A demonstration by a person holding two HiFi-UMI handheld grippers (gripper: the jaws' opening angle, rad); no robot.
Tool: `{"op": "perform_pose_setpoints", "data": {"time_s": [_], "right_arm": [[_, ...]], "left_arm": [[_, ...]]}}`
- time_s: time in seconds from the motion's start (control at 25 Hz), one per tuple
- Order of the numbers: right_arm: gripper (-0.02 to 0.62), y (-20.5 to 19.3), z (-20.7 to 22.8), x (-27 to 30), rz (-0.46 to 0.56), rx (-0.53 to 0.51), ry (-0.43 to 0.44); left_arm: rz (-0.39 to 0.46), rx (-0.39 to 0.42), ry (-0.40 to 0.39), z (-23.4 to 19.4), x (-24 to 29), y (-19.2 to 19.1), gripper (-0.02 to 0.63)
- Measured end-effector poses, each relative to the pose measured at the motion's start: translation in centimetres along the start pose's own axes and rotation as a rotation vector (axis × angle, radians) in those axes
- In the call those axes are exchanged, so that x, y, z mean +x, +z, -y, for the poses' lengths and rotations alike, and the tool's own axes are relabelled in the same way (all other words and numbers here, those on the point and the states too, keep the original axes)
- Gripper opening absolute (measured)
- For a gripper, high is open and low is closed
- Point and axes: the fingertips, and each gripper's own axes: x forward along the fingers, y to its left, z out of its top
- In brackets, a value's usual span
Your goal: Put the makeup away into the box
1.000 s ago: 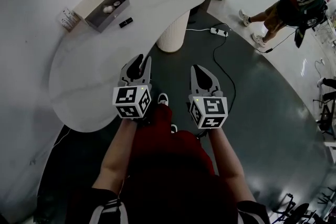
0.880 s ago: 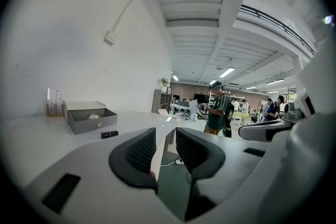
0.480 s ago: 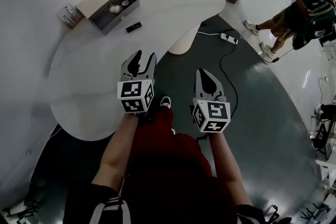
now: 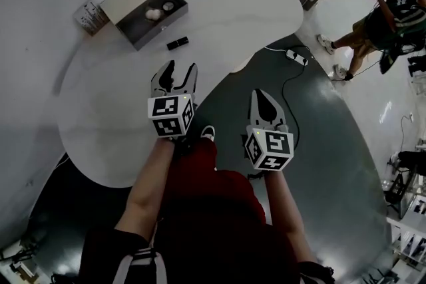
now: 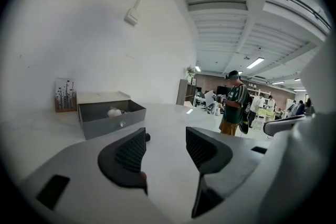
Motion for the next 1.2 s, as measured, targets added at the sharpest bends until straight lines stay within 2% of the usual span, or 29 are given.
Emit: {"op": "perform_pose_setpoints", "data": {"time_s": [0.32,0.76,0.96,1.2], "right_arm": [[0.014,1.0,-0.7,4.1,-0.028,-0.022,0.022],[0.014,2.2,-1.6,7.8,-0.064,-0.070,0.050],[0.014,2.2,-1.5,9.7,-0.076,-0.084,0.096],[0.014,3.6,-1.2,13.0,-0.078,-0.109,0.200]], "left_arm": [[-0.040,-0.017,0.051,-3.0,3.0,-0.5,0.235],[-0.108,-0.056,0.084,-5.2,5.0,-2.4,0.250],[-0.116,-0.075,0.100,-5.0,5.9,-3.0,0.267],[-0.142,-0.087,0.199,-5.4,6.9,-3.2,0.296]]}}
